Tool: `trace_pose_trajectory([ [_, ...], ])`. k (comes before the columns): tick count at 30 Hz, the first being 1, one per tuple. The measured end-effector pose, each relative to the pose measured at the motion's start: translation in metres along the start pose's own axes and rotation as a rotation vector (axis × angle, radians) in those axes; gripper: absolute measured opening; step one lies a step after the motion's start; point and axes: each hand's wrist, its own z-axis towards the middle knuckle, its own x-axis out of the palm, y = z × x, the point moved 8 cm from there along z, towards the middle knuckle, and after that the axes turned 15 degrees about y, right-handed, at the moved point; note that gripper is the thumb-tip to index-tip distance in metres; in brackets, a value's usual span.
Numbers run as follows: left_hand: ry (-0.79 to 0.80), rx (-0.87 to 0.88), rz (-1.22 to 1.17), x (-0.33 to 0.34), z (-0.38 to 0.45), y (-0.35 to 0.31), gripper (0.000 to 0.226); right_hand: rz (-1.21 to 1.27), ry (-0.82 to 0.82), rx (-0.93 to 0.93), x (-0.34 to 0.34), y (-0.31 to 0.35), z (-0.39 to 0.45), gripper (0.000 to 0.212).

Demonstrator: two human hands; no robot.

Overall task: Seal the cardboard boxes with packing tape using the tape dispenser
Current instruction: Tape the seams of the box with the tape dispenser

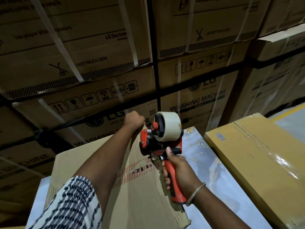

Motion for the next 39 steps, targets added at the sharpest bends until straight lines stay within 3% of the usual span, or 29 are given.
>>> trace_pose_trajectory([
  [4,0.024,0.028,0.099,0.008,-0.004,0.011,0.029,0.03,0.019,0.018,-0.001,-0.001,0.001,0.056],
  [8,-0.075,0.082,0.11,0.004,-0.016,0.018,0.044,0.006,0.015,0.019,-0.001,0.0,0.001,0.057],
  [11,-0.183,0.269,0.099,0.001,-0.032,0.014,0.041,-0.022,0.006,0.02,-0.001,0.003,0.0,0.058],
  [14,-0.166,0.422,0.172,0.006,-0.043,0.012,0.032,-0.024,-0.004,0.041,0.001,0.004,0.0,0.057],
  [24,-0.169,0.344,0.233,0.004,-0.048,0.013,0.043,-0.14,-0.042,0.145,0.007,0.015,-0.012,0.067],
  [34,-0.164,0.342,0.282,0.007,-0.051,0.012,0.044,-0.208,-0.043,0.114,-0.001,-0.004,-0.076,0.059],
  [36,-0.218,0.457,0.32,0.007,-0.056,0.005,0.036,-0.209,-0.044,0.087,0.002,-0.005,-0.082,0.059],
  [39,-0.232,0.857,0.379,0.013,-0.082,-0.012,0.029,-0.214,-0.043,0.07,0.006,-0.004,-0.083,0.062],
])
